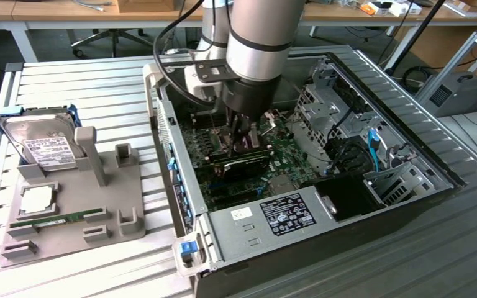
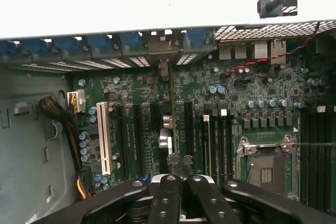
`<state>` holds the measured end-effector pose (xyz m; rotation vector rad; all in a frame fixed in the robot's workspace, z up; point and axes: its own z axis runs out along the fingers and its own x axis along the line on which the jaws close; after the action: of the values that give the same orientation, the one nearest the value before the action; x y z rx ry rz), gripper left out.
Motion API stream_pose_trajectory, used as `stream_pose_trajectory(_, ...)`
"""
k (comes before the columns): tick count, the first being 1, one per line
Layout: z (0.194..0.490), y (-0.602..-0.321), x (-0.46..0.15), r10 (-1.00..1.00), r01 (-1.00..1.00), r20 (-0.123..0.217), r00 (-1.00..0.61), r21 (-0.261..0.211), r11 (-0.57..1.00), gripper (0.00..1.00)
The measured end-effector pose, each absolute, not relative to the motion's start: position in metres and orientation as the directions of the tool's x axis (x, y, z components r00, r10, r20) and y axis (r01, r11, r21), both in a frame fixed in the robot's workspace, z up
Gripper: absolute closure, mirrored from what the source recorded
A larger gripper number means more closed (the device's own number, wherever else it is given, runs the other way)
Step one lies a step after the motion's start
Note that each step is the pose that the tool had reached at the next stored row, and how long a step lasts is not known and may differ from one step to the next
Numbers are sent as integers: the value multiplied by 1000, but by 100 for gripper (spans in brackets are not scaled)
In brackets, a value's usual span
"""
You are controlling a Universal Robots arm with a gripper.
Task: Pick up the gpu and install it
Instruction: 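Press down on the gpu until it lock into place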
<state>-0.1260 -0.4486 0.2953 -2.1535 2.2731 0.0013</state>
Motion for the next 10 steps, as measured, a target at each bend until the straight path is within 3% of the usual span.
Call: stream_pose_trajectory(10,284,-448,-131,-998,-998,-8,-55,-7,55,89)
